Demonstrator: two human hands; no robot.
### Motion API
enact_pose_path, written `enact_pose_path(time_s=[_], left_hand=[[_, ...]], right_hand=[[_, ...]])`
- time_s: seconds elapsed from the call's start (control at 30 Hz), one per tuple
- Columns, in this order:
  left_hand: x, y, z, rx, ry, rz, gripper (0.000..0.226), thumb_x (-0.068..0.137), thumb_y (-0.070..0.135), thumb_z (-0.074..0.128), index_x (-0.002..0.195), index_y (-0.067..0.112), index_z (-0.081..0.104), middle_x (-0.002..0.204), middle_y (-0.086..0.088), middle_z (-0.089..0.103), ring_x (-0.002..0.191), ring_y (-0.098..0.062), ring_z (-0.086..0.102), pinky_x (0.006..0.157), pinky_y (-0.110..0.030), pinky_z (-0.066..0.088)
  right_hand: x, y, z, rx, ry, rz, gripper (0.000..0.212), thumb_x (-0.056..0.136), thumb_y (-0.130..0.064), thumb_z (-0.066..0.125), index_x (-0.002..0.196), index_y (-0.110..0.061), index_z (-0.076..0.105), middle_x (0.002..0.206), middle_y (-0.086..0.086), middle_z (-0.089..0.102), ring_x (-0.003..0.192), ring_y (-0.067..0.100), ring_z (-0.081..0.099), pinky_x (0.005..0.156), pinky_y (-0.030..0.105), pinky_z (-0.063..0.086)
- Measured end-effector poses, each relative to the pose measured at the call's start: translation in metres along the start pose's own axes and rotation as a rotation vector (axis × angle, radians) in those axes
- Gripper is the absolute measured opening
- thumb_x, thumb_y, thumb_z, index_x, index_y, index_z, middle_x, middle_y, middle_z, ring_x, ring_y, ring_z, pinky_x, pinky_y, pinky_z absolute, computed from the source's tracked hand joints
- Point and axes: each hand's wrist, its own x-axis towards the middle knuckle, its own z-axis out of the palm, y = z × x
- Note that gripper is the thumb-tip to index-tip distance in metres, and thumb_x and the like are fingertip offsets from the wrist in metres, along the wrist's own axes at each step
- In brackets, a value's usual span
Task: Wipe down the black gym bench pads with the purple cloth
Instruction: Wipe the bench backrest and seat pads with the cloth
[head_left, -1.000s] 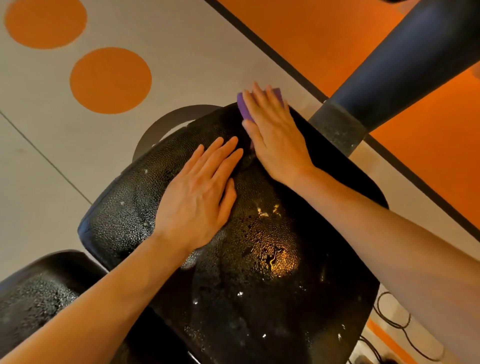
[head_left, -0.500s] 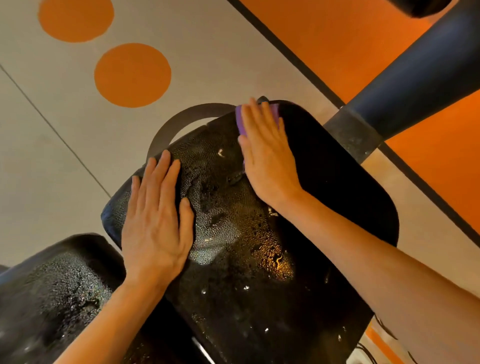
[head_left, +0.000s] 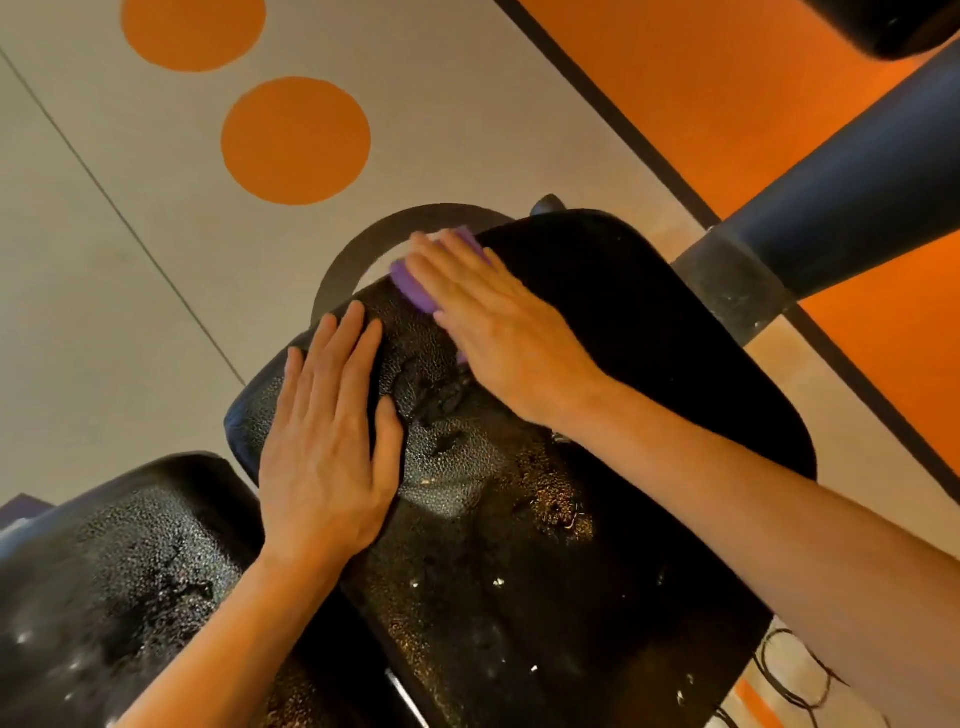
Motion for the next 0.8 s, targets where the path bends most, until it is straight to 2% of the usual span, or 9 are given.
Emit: enact_pose_path(time_s=[0.07,0.17,0.2,0.27,0.37,0.47,0.57,0.67,0.8], left_hand=[[0.0,-0.001,0.0,-0.01,0.019,0.005,0.056,0.098,0.03,0.037,0.151,0.014,0.028,0.161,-0.001,0.022,0.151,-0.014,0.01,0.124,-0.033,0.004],[0.0,0.0,0.002,-0.009,0.038,-0.001,0.056,0.098,0.029,0.037,0.151,0.013,0.029,0.161,0.0,0.022,0.151,-0.014,0.011,0.124,-0.034,0.005],[0.0,0.0,0.002,-0.007,0.043,-0.004,0.056,0.098,0.028,0.037,0.151,0.013,0.029,0.161,0.0,0.022,0.151,-0.014,0.011,0.124,-0.034,0.005],[-0.001,0.0,0.002,-0.002,0.045,0.002,0.055,0.098,0.028,0.036,0.151,0.012,0.029,0.16,-0.002,0.023,0.151,-0.015,0.011,0.124,-0.035,0.005],[-0.001,-0.001,0.003,-0.001,0.051,0.019,0.055,0.099,0.029,0.036,0.151,0.011,0.029,0.16,-0.003,0.023,0.151,-0.016,0.011,0.124,-0.034,0.005],[-0.002,-0.001,0.003,-0.002,0.057,0.016,0.055,0.099,0.029,0.035,0.151,0.012,0.029,0.16,-0.002,0.023,0.151,-0.016,0.012,0.124,-0.035,0.005],[-0.001,0.0,0.003,0.01,0.067,0.015,0.055,0.099,0.028,0.035,0.151,0.012,0.029,0.16,-0.002,0.023,0.151,-0.016,0.012,0.124,-0.035,0.006],[-0.003,0.001,0.002,0.017,0.064,0.013,0.055,0.099,0.028,0.035,0.151,0.011,0.029,0.16,-0.003,0.024,0.151,-0.016,0.012,0.124,-0.035,0.006],[-0.003,0.0,0.003,0.001,0.069,0.029,0.054,0.1,0.028,0.034,0.151,0.011,0.029,0.16,-0.004,0.023,0.151,-0.017,0.012,0.124,-0.036,0.007]], right_hand=[[-0.011,0.049,-0.02,-0.024,0.02,0.223,0.062,0.094,-0.004,0.048,0.15,-0.015,0.021,0.159,0.008,0.019,0.147,0.022,0.011,0.121,0.042,0.01],[-0.017,0.067,-0.034,-0.014,0.061,0.498,0.05,0.104,-0.015,0.029,0.151,-0.016,0.016,0.16,0.003,0.013,0.148,0.019,0.007,0.122,0.039,0.008],[-0.012,0.046,-0.023,-0.086,0.111,0.483,0.05,0.102,-0.015,0.028,0.151,-0.014,0.019,0.159,0.004,0.017,0.148,0.022,0.013,0.122,0.04,0.012],[0.0,-0.006,0.004,-0.124,0.147,0.255,0.05,0.099,-0.013,0.033,0.148,-0.013,0.026,0.156,0.007,0.028,0.145,0.025,0.023,0.119,0.043,0.02],[-0.001,-0.02,0.008,-0.047,0.002,-0.014,0.053,0.098,-0.013,0.038,0.149,-0.011,0.025,0.158,0.007,0.022,0.148,0.021,0.013,0.122,0.039,0.012],[-0.013,0.048,-0.025,-0.064,-0.007,0.243,0.058,0.098,-0.007,0.04,0.151,-0.015,0.018,0.16,0.005,0.014,0.148,0.02,0.008,0.122,0.043,0.01],[-0.007,0.06,-0.032,0.029,0.062,0.492,0.048,0.105,-0.019,0.028,0.152,-0.016,0.017,0.161,0.003,0.01,0.149,0.018,0.003,0.122,0.041,0.006],[-0.002,0.009,-0.008,0.031,0.068,0.315,0.049,0.104,-0.019,0.029,0.151,-0.015,0.017,0.16,0.003,0.011,0.149,0.019,0.004,0.122,0.039,0.004],[-0.095,-0.027,0.003,0.006,0.001,0.119,0.053,0.099,-0.017,0.038,0.15,-0.013,0.023,0.159,0.002,0.018,0.149,0.017,0.011,0.122,0.036,0.009]])
